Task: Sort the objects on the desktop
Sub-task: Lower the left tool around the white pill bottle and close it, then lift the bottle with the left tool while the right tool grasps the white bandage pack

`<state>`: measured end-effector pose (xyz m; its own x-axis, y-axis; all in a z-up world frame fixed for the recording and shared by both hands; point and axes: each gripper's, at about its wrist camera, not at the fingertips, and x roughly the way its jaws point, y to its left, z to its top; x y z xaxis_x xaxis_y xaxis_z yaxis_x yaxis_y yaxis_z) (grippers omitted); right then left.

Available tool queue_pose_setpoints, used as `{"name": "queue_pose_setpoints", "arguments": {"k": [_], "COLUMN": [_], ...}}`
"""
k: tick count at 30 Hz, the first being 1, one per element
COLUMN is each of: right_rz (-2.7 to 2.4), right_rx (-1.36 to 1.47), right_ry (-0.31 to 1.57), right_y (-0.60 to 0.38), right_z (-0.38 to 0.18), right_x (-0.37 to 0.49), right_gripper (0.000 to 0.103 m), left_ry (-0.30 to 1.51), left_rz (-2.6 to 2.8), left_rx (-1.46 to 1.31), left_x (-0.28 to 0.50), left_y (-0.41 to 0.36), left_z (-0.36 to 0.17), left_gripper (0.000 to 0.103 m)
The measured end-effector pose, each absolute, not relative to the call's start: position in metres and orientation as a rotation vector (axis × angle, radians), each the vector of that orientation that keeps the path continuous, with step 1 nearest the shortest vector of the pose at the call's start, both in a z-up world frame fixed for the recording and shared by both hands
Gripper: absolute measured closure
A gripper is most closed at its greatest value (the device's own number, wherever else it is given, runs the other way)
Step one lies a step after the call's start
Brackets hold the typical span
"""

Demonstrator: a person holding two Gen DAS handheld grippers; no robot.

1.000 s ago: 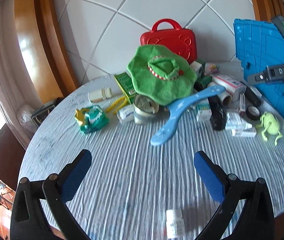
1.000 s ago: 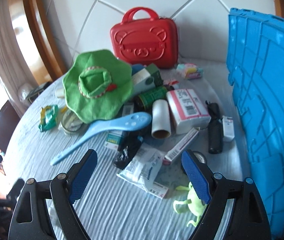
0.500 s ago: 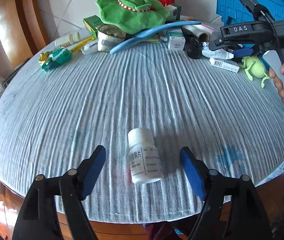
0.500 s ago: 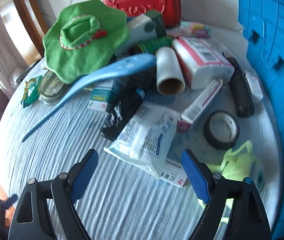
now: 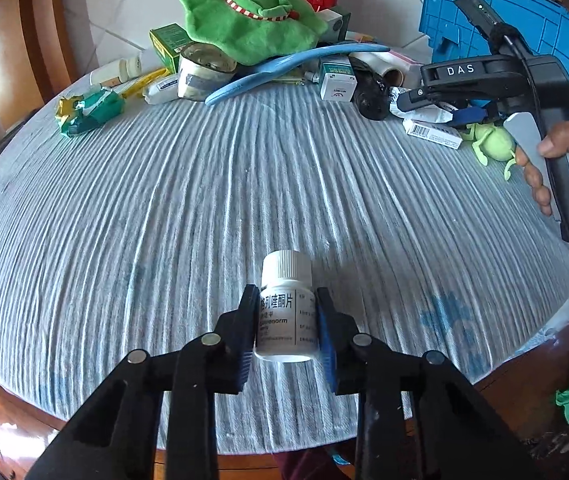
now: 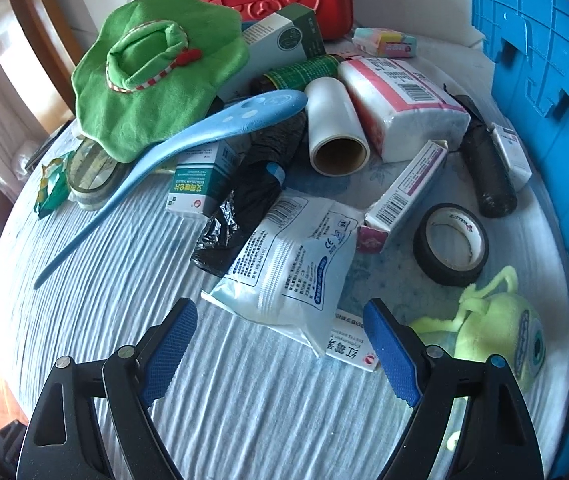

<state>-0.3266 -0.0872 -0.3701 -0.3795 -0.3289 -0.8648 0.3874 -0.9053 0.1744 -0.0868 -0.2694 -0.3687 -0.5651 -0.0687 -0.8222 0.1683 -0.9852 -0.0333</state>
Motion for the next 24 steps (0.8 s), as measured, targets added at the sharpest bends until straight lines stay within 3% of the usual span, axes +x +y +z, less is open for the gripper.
{"name": "queue_pose_setpoints", "arguments": {"k": [14, 20, 22, 24], "right_rz": [-2.345, -2.309, -2.29, -2.276], "right_rx": [1.474, 1.491, 1.514, 1.543], "right_ry": [-0.056, -0.239, -0.297, -0.318], "right_y": [-0.096, -0.084, -0.081, -0.08], "right_z": [-0.374, -0.371, -0.374, -0.38], "right_x": [-0.36, -0.373, -0.383, -0.39], "right_gripper": [0.024, 0.023, 0.028, 0.041], "left_ry": [0.123, 0.113, 0.111, 0.11], "left_rz": [-2.723, -2.732, -2.735, -2.738], "left_rx": [1.391, 1.396, 1.398, 1.4], "left_x": [-0.135, -0.136, -0.137, -0.137], "left_y": [-0.276, -0.275, -0.275, -0.275], "left_z": [-0.371, -0.371, -0.371, -0.371], "left_gripper": [0.075, 0.075, 0.075, 0.075]}}
